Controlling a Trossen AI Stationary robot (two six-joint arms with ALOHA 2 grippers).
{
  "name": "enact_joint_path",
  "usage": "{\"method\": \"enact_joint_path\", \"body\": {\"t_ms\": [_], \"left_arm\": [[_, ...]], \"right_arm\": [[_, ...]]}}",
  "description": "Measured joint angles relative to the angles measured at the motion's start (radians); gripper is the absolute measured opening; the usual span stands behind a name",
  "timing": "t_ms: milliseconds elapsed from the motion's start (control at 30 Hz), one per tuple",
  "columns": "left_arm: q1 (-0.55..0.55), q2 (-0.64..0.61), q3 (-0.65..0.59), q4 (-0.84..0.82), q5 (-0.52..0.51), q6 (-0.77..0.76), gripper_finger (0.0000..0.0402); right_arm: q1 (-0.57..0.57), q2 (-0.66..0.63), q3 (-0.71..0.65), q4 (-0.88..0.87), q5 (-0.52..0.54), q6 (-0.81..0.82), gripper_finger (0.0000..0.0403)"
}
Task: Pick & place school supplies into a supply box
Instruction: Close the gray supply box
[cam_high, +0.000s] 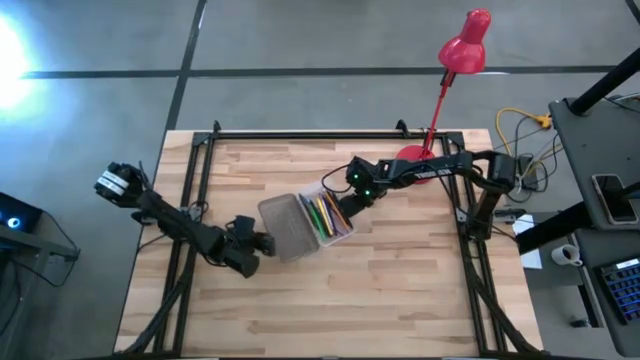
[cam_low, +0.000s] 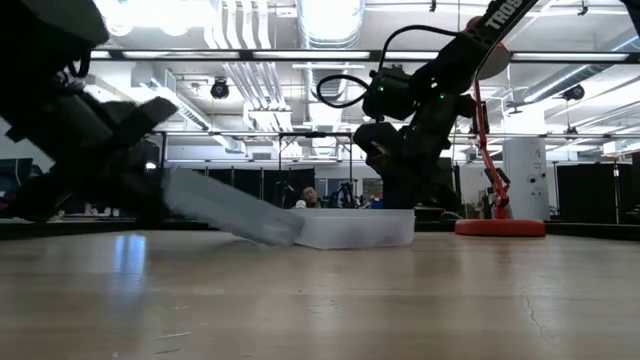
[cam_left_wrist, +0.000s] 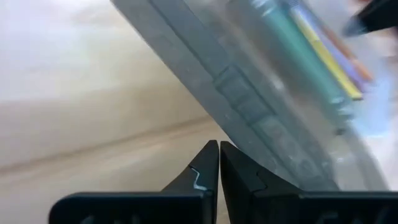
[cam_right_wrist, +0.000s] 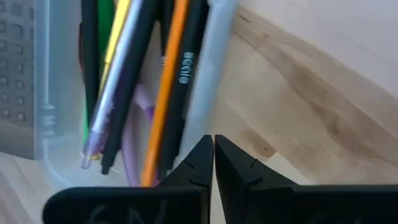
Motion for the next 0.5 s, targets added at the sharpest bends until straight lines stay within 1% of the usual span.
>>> {"method": "enact_joint_path", "body": {"t_ms": [233, 300, 500], "left_arm": [[0.01, -0.032, 0.059, 0.021, -0.112, 0.136, 0.0], [0.021, -0.033, 0.08, 0.021, -0.129, 0.18, 0.0], [0.07, -0.033, 0.136, 0.026, -0.134, 0.311, 0.0]], "right_arm": [[0.01, 0.001, 0.0, -0.001, -0.02, -0.001, 0.0008], [0.017, 0.001, 0.0, 0.0, -0.028, -0.004, 0.0008], [0.05, 0.001, 0.0, 0.016, -0.064, -0.026, 0.0008]]}}
